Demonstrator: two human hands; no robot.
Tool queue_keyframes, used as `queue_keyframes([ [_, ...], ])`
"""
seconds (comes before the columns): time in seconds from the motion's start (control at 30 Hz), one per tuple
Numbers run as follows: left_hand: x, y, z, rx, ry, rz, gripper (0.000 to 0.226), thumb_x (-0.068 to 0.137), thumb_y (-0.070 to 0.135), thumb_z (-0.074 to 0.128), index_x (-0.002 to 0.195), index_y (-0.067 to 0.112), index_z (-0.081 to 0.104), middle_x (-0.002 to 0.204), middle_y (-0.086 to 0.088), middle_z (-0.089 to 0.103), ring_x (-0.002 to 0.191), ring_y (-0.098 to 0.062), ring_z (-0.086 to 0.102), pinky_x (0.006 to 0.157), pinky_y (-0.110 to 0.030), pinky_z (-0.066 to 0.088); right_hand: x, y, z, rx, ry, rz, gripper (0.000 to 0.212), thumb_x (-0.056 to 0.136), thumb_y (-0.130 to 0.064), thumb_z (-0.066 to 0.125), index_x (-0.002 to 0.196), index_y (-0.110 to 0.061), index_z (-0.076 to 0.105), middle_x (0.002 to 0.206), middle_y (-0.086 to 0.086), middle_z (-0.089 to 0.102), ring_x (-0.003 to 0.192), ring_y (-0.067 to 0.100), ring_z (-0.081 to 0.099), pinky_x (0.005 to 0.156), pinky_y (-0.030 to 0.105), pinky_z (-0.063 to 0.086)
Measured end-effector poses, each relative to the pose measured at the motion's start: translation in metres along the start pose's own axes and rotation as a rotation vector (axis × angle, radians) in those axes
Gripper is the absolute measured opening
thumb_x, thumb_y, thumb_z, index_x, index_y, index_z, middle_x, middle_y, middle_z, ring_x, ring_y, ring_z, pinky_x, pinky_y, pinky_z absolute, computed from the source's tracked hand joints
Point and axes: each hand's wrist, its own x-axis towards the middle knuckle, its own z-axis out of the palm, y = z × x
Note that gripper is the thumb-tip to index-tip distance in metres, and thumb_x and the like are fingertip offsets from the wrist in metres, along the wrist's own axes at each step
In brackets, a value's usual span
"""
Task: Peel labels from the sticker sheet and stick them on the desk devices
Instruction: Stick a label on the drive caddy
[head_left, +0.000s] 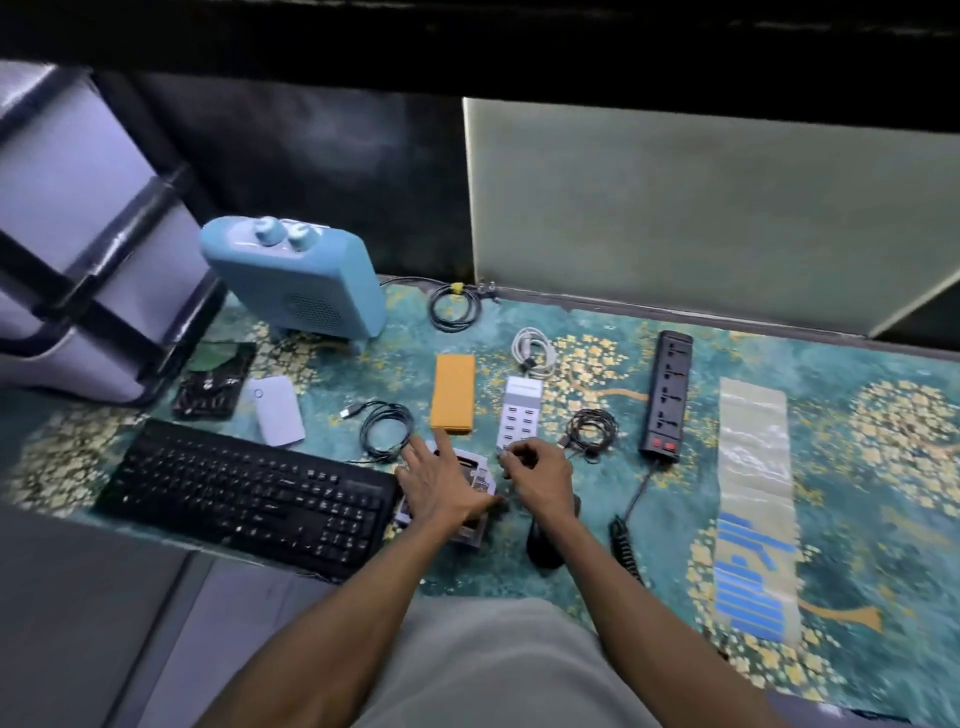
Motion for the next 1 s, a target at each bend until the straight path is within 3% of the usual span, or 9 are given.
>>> queue_keyframes([
  [0.17,0.008,0.004,-0.015,-0.190,0.074,-0.066,0.114,0.049,0.084,0.067,0.136,0.015,0.045,0.139,-0.020,0.041,0.130,-0.039,0.041,0.104,-0.049,0.045,0.008,-0.009,0.008,0.150,0.044,0.116,0.006,0.088,-0.016,0.074,0.082,-0.014,0.073,0.081,0.007,0.077,0.076,0.019,0.075,0.070,0.035,0.063],
  [0.23,0.018,-0.001,-0.026,-0.585,0.093,-0.017,0.077,0.050,0.075,0.061,0.104,0.020,0.065,0.107,-0.008,0.061,0.105,-0.031,0.056,0.090,-0.044,0.052,0.009,-0.017,0.004,0.406,0.084,0.276,0.008,0.090,-0.010,0.070,0.084,-0.007,0.073,0.080,0.012,0.077,0.068,0.021,0.076,0.058,0.031,0.061],
  [0.3,0.030,-0.008,-0.041,-1.228,-0.044,0.002,0.040,0.047,0.053,0.066,0.069,0.019,0.067,0.072,0.003,0.061,0.077,-0.026,0.054,0.079,-0.041,0.046,0.007,-0.026,0.000,0.618,0.074,0.392,0.012,0.090,-0.009,0.069,0.080,-0.004,0.072,0.071,0.009,0.074,0.057,0.018,0.073,0.049,0.025,0.052],
  [0.37,0.038,-0.018,-0.052,-1.832,-0.390,-0.055,0.044,0.045,0.033,0.073,0.082,0.012,0.065,0.079,-0.005,0.058,0.074,-0.028,0.050,0.081,-0.042,0.043,0.000,-0.034,0.001,0.725,-0.067,0.453,0.012,0.087,-0.010,0.071,0.078,-0.003,0.070,0.068,0.010,0.069,0.051,0.016,0.066,0.047,0.023,0.048],
  [0.43,0.042,-0.025,-0.054,-2.082,-0.515,-0.099,0.061,0.059,0.034,0.070,0.114,0.008,0.060,0.104,-0.014,0.061,0.093,-0.035,0.057,0.103,-0.046,0.043,-0.007,-0.041,0.005,0.752,-0.249,0.469,0.010,0.083,-0.011,0.075,0.080,-0.002,0.071,0.072,0.014,0.067,0.051,0.017,0.063,0.047,0.023,0.048],
  [0.53,0.043,-0.030,-0.046,-2.168,-0.623,-0.038,0.072,0.066,0.035,0.067,0.132,0.008,0.056,0.125,-0.018,0.060,0.114,-0.040,0.055,0.122,-0.053,0.028,-0.012,-0.049,0.008,0.643,-0.425,0.419,0.014,0.079,-0.012,0.080,0.083,0.000,0.075,0.075,0.015,0.070,0.053,0.019,0.062,0.047,0.023,0.048],
  [0.63,0.038,-0.027,-0.043,-2.127,-0.714,-0.001,0.092,0.050,0.033,0.080,0.134,0.007,0.054,0.125,-0.018,0.063,0.110,-0.038,0.059,0.102,-0.047,0.044,-0.013,-0.053,0.005,0.495,-0.527,0.310,0.016,0.081,-0.015,0.082,0.084,0.000,0.078,0.071,0.012,0.072,0.052,0.015,0.059,0.048,0.022,0.045],
  [0.83,0.035,-0.016,-0.048,-1.993,-0.709,-0.047,0.062,0.070,0.036,0.056,0.118,0.000,0.072,0.115,-0.021,0.065,0.096,-0.037,0.060,0.087,-0.043,0.046,-0.015,-0.054,0.009,0.464,-0.542,0.289,0.025,0.078,-0.027,0.087,0.080,-0.003,0.078,0.067,0.008,0.069,0.049,0.011,0.052,0.049,0.020,0.040],
  [1.0,0.037,-0.017,-0.054,-1.950,-0.665,-0.055,0.069,0.060,0.034,0.066,0.121,0.002,0.066,0.105,-0.015,0.067,0.084,-0.031,0.062,0.076,-0.036,0.049,-0.010,-0.056,0.005,0.243,-0.516,0.246,0.048,0.075,-0.047,0.087,0.068,-0.003,0.069,0.054,0.002,0.063,0.042,0.009,0.045,0.046,0.021,0.027],
])
